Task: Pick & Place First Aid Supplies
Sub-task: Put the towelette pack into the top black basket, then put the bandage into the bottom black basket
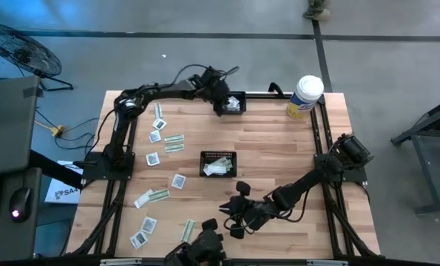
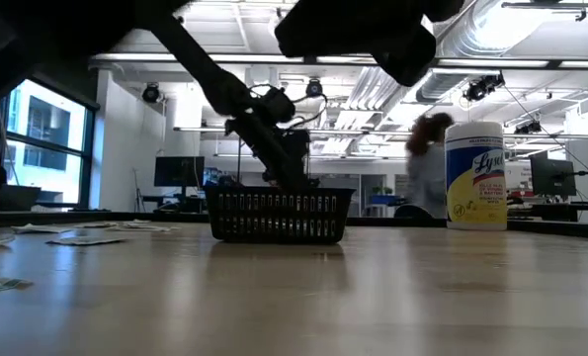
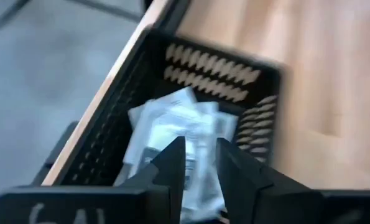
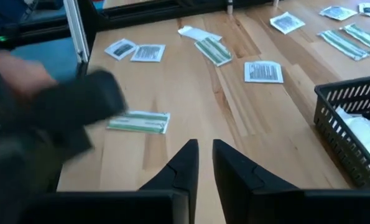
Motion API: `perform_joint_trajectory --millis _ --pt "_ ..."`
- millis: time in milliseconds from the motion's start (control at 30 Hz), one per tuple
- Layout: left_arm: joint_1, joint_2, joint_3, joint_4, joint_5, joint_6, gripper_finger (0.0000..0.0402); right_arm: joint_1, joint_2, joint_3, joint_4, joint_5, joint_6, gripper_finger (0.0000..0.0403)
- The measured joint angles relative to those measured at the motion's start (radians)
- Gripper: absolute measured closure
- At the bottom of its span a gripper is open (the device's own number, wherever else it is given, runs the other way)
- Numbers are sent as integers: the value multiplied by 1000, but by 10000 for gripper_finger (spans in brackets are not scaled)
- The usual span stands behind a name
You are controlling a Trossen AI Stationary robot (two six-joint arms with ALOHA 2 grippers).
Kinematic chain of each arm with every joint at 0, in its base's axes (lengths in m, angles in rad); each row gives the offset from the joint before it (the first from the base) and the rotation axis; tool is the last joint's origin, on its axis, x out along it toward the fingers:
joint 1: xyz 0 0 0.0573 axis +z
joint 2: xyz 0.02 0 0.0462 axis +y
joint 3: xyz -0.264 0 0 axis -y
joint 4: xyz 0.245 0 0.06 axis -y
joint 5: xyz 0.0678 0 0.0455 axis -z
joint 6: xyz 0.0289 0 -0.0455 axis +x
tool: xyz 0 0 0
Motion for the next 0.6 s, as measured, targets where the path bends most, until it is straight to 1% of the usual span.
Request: perform_joint_trajectory --millis 67,133,200,300,367,467,600 --pt "15 -46 1 -43 85 14 307 0 0 0 -10 -4 0 357" --pt "30 -96 1 -120 146 33 306 0 0 0 -17 0 0 355" --pt "37 -147 -11 -191 172 55 305 1 0 0 -17 16 0 355" --pt "37 -238 -72 -249 178 82 305 0 0 0 -21 58 0 354" --pt "35 -311 -141 -250 191 86 305 0 0 0 -22 104 0 354" --pt "24 -424 -284 -216 242 86 305 0 0 0 -22 175 1 354" --pt "6 -593 -511 -108 270 65 305 0 0 0 -21 202 0 354"
